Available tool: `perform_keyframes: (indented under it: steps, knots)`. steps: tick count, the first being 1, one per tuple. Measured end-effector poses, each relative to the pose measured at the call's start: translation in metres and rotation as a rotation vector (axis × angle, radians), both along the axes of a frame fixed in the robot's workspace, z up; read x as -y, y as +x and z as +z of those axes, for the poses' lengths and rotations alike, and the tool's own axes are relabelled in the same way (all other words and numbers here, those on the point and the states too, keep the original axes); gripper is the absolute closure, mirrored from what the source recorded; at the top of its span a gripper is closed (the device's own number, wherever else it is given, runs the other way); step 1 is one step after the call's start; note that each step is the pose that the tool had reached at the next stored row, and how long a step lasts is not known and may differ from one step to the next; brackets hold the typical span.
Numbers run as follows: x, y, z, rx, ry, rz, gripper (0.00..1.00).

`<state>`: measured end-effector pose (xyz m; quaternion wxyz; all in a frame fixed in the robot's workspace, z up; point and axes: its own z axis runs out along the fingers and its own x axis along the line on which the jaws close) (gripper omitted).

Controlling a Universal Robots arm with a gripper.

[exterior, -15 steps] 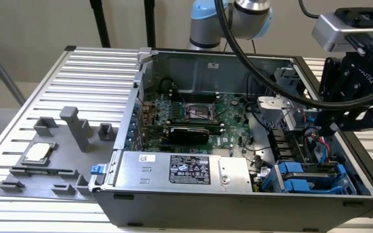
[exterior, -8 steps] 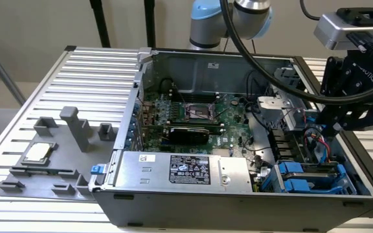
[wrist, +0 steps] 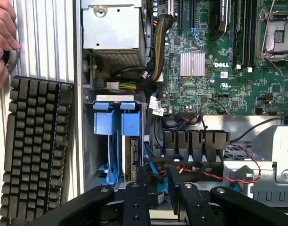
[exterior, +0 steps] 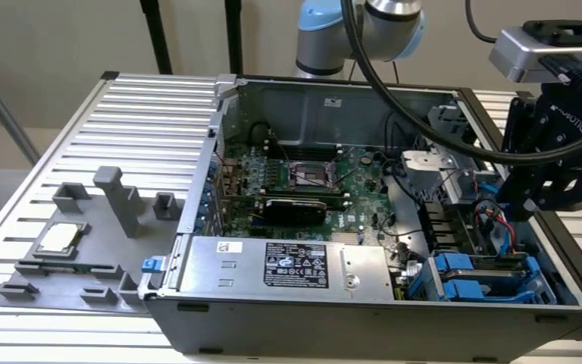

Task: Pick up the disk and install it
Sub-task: 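Insert the second disk wire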

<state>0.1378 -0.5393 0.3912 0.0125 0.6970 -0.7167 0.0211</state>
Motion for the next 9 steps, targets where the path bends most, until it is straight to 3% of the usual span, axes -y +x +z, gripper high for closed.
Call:
perform_keyframes:
  steps: [5,9]
  knots:
    - [-0.0003,0.0008,-0.0034,0.0,-0.0315,-0.003,0.0]
    - [-0.0004,0.0009,-0.0065,0.0,-0.0501,-0.006,0.0]
